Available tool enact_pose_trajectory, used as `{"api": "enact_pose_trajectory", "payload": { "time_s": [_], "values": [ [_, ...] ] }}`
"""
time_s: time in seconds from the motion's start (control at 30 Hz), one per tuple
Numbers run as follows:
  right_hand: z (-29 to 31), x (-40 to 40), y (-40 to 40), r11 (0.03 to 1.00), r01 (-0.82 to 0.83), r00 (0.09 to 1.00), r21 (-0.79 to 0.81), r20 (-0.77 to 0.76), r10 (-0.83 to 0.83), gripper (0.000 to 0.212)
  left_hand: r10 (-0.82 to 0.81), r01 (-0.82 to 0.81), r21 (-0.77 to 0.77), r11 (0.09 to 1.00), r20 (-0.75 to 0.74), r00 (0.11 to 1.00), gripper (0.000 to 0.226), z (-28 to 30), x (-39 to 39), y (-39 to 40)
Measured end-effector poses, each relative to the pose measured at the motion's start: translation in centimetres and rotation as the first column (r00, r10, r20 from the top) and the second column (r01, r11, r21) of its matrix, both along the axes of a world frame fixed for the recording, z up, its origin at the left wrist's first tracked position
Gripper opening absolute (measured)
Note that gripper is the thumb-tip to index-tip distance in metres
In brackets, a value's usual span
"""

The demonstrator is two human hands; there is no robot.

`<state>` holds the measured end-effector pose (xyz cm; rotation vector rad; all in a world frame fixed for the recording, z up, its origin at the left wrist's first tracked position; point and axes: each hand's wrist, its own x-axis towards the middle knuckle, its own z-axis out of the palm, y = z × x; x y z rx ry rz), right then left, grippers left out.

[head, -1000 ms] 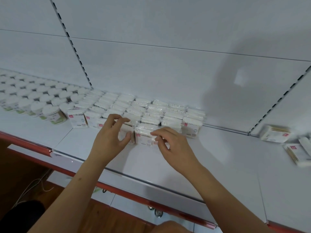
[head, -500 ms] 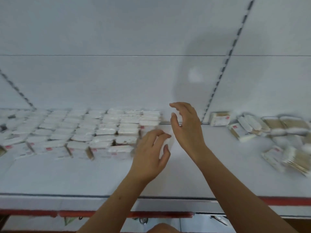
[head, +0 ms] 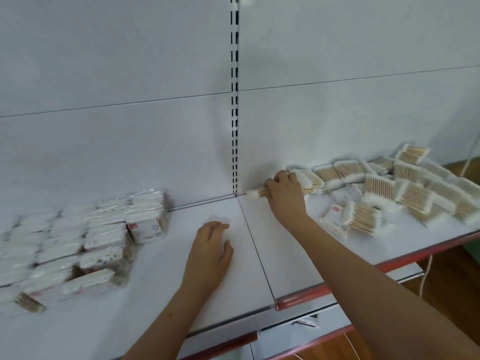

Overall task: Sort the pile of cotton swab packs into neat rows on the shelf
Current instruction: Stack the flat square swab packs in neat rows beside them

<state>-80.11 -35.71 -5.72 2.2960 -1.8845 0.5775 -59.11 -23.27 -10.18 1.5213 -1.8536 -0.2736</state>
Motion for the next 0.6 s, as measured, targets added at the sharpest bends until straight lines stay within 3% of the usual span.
{"api": "enact_pose_trajectory", "payload": {
  "time_s": [0.17, 0.27, 0.33, 0.4, 0.47, 0.53, 0.6],
  "values": [
    [1.8, -0.5, 3.7, 0.977, -0.205, 0.960, 0.063, 0.208, 0.188, 0.021, 0.035, -0.035, 0.004, 0.999, -0.152, 0.988, 0.058, 2.0, -1.2, -0.5],
    [2.7, -0.7, 5.5, 0.938, -0.341, 0.925, 0.064, 0.200, 0.322, 0.026, -0.017, 0.016, -0.021, 1.000, -0.055, 0.998, 0.081, 4.1, -2.8, -2.0],
    [3.0, -0.9, 6.4, 0.890, -0.451, 0.861, 0.070, 0.296, 0.413, 0.032, -0.082, 0.084, -0.036, 0.996, 0.041, 0.996, 0.071, 4.4, -3.8, -3.2],
    [3.4, -1.5, 6.8, 0.861, -0.505, 0.802, 0.060, 0.401, 0.443, 0.039, -0.076, 0.077, 0.079, 0.994, -0.012, 0.997, 0.033, 4.2, -4.6, -3.9],
    [3.3, -2.9, 5.9, 0.897, -0.441, 0.831, 0.002, 0.379, 0.408, 0.047, 0.010, 0.036, 0.214, 0.976, -0.208, 0.978, 0.013, 3.5, -5.1, -4.2],
    [2.3, -5.6, 3.2, 0.964, -0.255, 0.918, -0.080, 0.294, 0.267, 0.058, 0.108, 0.008, 0.291, 0.957, -0.382, 0.918, 0.010, 2.9, -5.3, -3.9],
    [1.3, -8.9, 0.3, 0.996, -0.079, 0.972, -0.041, 0.217, 0.086, 0.075, 0.176, -0.014, 0.332, 0.943, -0.464, 0.868, 0.012, 2.7, -5.6, -3.5]
  ]
}}
